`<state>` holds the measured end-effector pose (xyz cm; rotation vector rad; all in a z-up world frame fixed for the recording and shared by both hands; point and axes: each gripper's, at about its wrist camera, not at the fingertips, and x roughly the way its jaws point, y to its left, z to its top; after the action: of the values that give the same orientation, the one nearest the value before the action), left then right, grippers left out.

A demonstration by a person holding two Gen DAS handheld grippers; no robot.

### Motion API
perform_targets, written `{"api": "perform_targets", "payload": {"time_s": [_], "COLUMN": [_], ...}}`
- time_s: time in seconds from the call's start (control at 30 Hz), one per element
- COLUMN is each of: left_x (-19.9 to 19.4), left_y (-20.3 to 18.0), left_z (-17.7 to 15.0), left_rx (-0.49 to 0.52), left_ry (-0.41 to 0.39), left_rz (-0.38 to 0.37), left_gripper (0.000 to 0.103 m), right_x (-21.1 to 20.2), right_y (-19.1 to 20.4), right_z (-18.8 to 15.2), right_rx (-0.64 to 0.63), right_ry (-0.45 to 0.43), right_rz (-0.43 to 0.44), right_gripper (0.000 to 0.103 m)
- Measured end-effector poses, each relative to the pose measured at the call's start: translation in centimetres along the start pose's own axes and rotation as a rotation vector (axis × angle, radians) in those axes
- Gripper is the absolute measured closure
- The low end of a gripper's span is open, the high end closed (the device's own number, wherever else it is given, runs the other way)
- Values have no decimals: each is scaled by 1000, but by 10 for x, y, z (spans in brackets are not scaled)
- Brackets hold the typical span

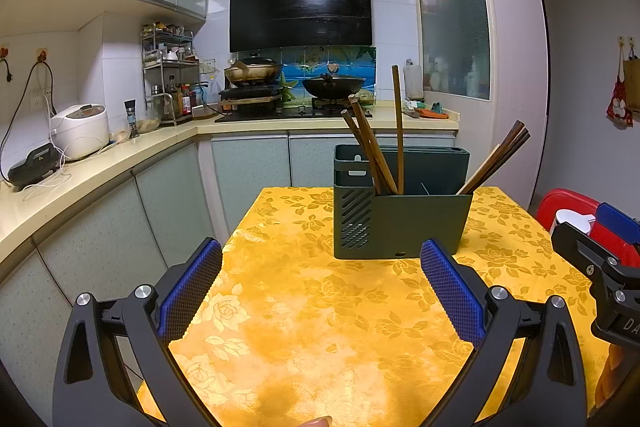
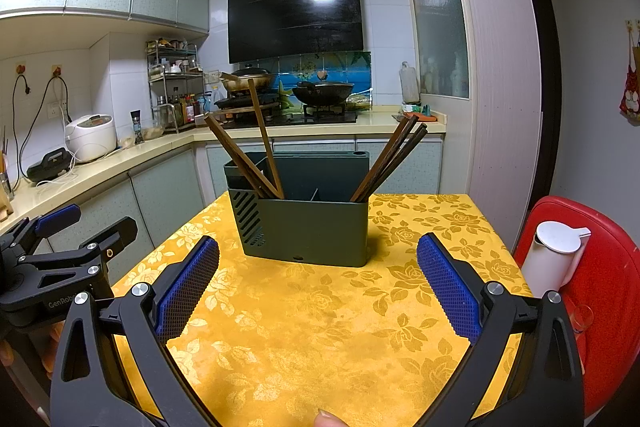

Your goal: Organize utensils

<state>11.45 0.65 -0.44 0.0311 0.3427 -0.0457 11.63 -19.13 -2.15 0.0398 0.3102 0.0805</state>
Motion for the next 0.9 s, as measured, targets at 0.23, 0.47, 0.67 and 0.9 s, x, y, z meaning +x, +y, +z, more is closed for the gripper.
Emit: {"api": "perform_targets", "payload": {"time_s": [0.23, 0.47, 0.67, 0.9], "left_x": [0, 1, 3, -1], "left_y": [0, 0, 1, 3], "left_z": [0, -1, -3, -4], "left_rx": [1, -3, -12, -21], "left_ry": [0, 2, 16, -11], "left_rz": [1, -2, -24, -19], "left_gripper": [7, 7, 7, 7], "right_x": [0, 0, 0, 2], "right_y": [0, 0, 0, 1], "right_z": [0, 0, -1, -5], "right_rx": [1, 0, 0, 2], "right_ry": [0, 0, 2, 6], "right_rz": [0, 0, 0, -5], "right_gripper": [7, 7, 7, 6]}}
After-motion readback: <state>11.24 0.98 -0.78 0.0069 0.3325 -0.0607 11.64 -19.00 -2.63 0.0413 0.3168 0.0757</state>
